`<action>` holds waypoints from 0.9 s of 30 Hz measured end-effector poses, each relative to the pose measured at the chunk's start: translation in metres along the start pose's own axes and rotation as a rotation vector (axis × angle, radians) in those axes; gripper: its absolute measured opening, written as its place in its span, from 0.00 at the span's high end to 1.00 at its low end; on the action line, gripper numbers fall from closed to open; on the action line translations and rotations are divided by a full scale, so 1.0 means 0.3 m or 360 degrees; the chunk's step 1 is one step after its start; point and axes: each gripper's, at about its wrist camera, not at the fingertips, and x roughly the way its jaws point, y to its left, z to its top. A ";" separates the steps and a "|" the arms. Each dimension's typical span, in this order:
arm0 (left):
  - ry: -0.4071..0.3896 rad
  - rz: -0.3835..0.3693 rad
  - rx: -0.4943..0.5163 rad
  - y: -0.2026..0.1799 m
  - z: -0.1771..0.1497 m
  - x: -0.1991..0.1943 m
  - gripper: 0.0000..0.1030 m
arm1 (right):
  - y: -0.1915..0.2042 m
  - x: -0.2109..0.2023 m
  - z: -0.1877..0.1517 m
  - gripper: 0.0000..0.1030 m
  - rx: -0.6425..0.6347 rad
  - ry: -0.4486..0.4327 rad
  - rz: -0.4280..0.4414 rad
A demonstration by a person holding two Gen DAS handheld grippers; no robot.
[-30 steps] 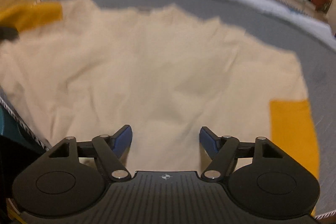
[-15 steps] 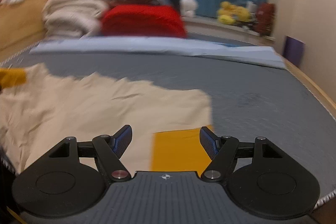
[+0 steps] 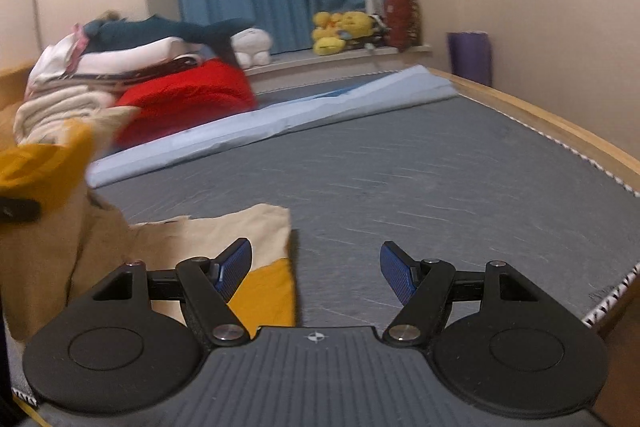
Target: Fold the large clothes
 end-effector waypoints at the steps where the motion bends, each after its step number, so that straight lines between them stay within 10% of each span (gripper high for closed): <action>1: 0.0011 -0.0048 0.0073 -0.090 -0.008 0.029 0.94 | -0.033 -0.004 0.000 0.30 0.0027 0.0003 -0.0011; 8: 0.0489 -0.0482 0.0390 -0.447 -0.210 0.302 0.76 | -0.159 0.022 -0.006 0.30 0.0285 0.0091 0.0034; 14: 0.0337 -0.0706 0.0167 -0.201 -0.216 0.156 0.47 | -0.127 0.097 -0.044 0.29 0.0392 0.0341 0.0219; 21: 0.0304 -0.0386 0.0059 0.147 -0.275 0.087 0.47 | -0.020 0.245 -0.138 0.31 0.0364 0.0775 0.0233; 24: 0.0344 -0.0263 0.0002 0.241 -0.263 0.121 0.47 | -0.009 0.255 -0.167 0.78 0.0344 0.0806 0.0173; 27: 0.0350 -0.0273 -0.0026 0.276 -0.245 0.154 0.47 | -0.006 0.188 -0.120 0.91 0.0391 0.0572 0.0238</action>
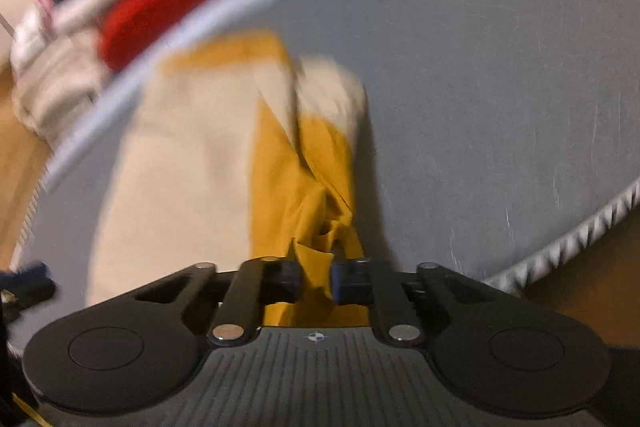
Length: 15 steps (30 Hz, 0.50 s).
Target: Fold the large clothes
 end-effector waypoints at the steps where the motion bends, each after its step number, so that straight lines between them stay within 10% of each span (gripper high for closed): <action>1: -0.0001 -0.0021 0.0005 -0.013 -0.014 -0.005 0.47 | 0.007 -0.044 0.008 0.92 -0.0008 -0.0116 0.0048; 4: 0.0031 -0.0120 -0.0001 -0.011 -0.035 0.032 0.47 | 0.029 -0.121 0.003 0.93 -0.0115 -0.0334 0.0041; 9: 0.0357 -0.0039 -0.0035 0.012 -0.136 0.247 0.45 | -0.018 0.081 -0.056 0.93 -0.0157 0.0096 -0.0378; 15: 0.0136 -0.0187 -0.0064 0.031 -0.094 0.165 0.46 | 0.032 0.127 -0.080 0.94 -0.0308 0.0131 -0.0467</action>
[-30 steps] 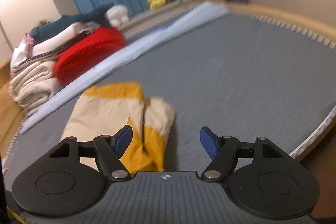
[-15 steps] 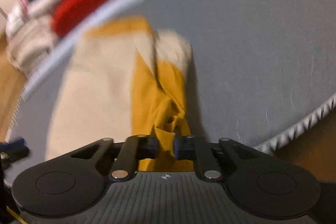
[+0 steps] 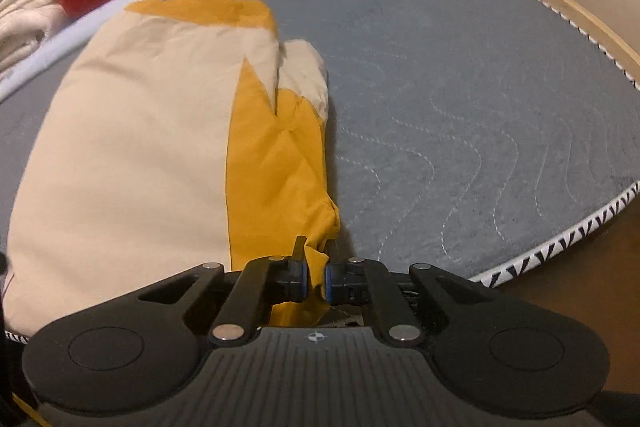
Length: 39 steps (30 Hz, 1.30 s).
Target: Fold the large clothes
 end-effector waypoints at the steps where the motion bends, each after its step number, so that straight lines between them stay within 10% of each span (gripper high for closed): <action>1: 0.0036 -0.0002 0.0010 -0.002 -0.008 0.012 0.46 | -0.003 0.000 0.004 0.94 -0.0007 0.0012 -0.0009; 5: 0.0270 0.0146 0.0155 -0.003 -0.056 0.131 0.45 | 0.016 0.036 -0.002 0.94 -0.0108 0.0112 -0.0058; 14: 0.0008 -0.0005 0.0006 0.045 -0.012 0.002 0.46 | 0.029 0.034 -0.006 0.94 -0.0153 0.0130 -0.0095; 19: 0.0265 0.0117 0.0195 0.012 -0.057 0.114 0.47 | 0.043 0.015 -0.006 0.92 -0.0204 0.0110 -0.0118; 31: 0.0084 0.0065 -0.0051 0.066 0.016 0.032 0.46 | 0.088 -0.279 0.200 0.67 -0.0445 -0.0716 0.0094; 36: -0.0058 0.0040 -0.0152 0.089 0.080 0.010 0.46 | 0.110 -0.129 0.284 0.60 -0.0489 -0.0440 0.0355; 39: -0.0125 0.0013 -0.0158 0.089 0.117 0.018 0.47 | 0.103 0.056 0.312 0.60 -0.0346 -0.0015 0.0348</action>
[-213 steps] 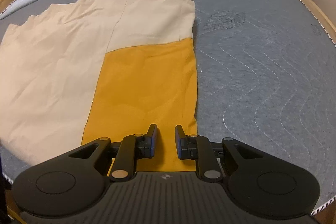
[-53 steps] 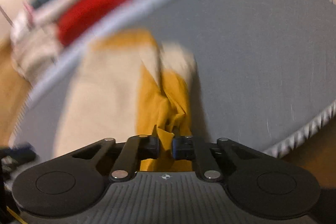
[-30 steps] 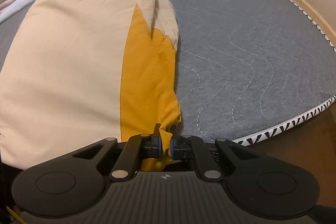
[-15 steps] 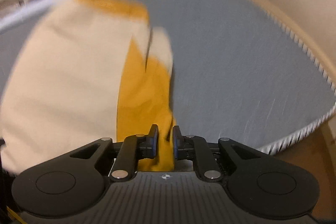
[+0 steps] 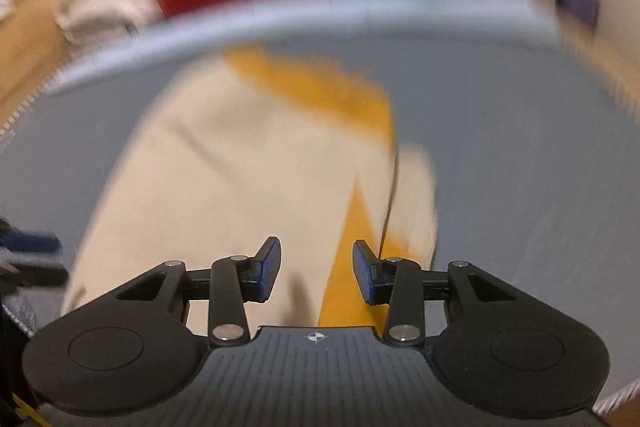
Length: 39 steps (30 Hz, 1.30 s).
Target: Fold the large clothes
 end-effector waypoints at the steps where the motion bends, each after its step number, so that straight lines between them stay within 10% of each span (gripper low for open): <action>1: -0.0014 -0.0007 0.0011 -0.003 0.014 0.009 0.47 | -0.014 0.042 0.003 0.60 0.0025 0.0086 -0.0023; 9: 0.0062 0.0061 0.0090 0.000 0.091 0.173 0.45 | -0.074 0.135 0.030 0.54 0.0131 0.0168 -0.0126; 14: 0.0010 0.0200 -0.0214 0.128 0.160 0.244 0.19 | -0.127 0.152 0.035 0.51 0.0269 0.0193 -0.0112; 22: 0.0264 -0.0235 -0.1024 0.410 0.163 0.451 0.05 | -0.194 0.202 0.026 0.43 0.0483 0.0274 -0.0039; 27: 0.0269 -0.0397 -0.1079 0.440 0.176 0.574 0.04 | -0.208 0.238 0.013 0.41 0.0556 0.0328 -0.0004; 33: 0.0126 -0.0373 -0.1004 0.418 0.233 0.643 0.12 | -0.194 0.269 0.026 0.43 0.0543 0.0321 -0.0009; 39: -0.0003 -0.0340 -0.0834 0.347 0.354 0.601 0.46 | -0.142 0.276 0.058 0.83 0.0479 0.0219 0.0023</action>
